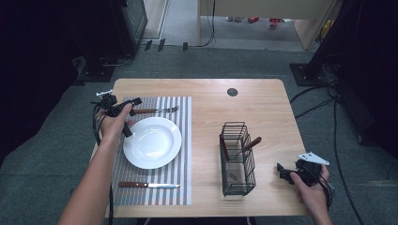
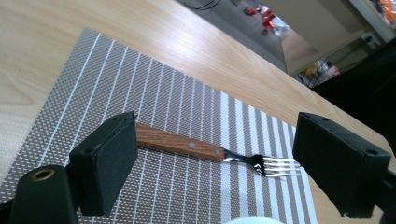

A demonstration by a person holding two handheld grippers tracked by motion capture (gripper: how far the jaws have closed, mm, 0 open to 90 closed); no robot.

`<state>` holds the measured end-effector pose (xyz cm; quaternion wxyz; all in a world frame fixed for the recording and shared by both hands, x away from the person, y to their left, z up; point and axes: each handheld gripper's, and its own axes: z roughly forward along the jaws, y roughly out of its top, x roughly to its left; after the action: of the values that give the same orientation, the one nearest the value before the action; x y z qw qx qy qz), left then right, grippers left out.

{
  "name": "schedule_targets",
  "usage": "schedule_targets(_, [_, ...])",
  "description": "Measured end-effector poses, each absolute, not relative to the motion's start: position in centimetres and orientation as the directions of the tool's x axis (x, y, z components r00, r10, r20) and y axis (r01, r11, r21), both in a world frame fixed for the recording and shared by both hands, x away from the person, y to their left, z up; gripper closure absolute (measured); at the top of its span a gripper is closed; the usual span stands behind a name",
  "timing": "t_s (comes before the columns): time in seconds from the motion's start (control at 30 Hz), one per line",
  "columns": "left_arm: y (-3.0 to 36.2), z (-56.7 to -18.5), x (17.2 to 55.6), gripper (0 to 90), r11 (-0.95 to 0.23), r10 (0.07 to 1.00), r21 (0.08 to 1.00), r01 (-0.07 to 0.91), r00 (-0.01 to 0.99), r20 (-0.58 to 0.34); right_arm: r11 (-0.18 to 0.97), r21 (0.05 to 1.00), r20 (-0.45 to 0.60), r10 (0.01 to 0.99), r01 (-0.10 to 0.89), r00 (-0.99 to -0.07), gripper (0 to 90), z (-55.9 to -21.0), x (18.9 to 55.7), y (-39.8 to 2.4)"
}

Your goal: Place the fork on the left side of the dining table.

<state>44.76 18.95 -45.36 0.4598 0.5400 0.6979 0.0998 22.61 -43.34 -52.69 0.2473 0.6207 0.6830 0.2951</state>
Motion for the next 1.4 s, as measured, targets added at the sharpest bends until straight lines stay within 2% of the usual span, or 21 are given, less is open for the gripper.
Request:
schedule_targets(0.13, [19.1,-44.9,43.1,14.5,0.353,0.857,0.681,0.642,0.071,-0.511,0.056,0.710,0.028,0.994,0.702,-0.107,0.0,-52.7,22.6,-43.3])
schedule_targets(0.33, [19.8,-44.4,40.3,14.5,0.356,0.842,0.718,0.599,0.127,-0.524,0.055,0.710,0.028,0.994,0.702,-0.107,0.0,-52.7,22.6,-43.3])
schedule_targets(0.57, [20.2,-44.1,36.5,14.5,0.282,0.867,0.782,0.556,0.202,-0.456,0.056,0.710,0.028,0.994,0.702,-0.107,0.0,-52.7,22.6,-43.3])
schedule_targets(0.83, [21.0,-44.5,32.5,14.5,0.257,0.866,0.818,0.515,0.252,-0.431,0.056,0.710,0.028,0.994,0.702,-0.107,0.0,-52.7,22.6,-43.3])
schedule_targets(1.4, [22.8,-47.1,26.7,14.4,0.190,0.916,0.841,0.506,0.217,-0.338,0.056,0.709,0.028,0.994,0.703,-0.107,0.0,-52.7,22.6,-43.3])
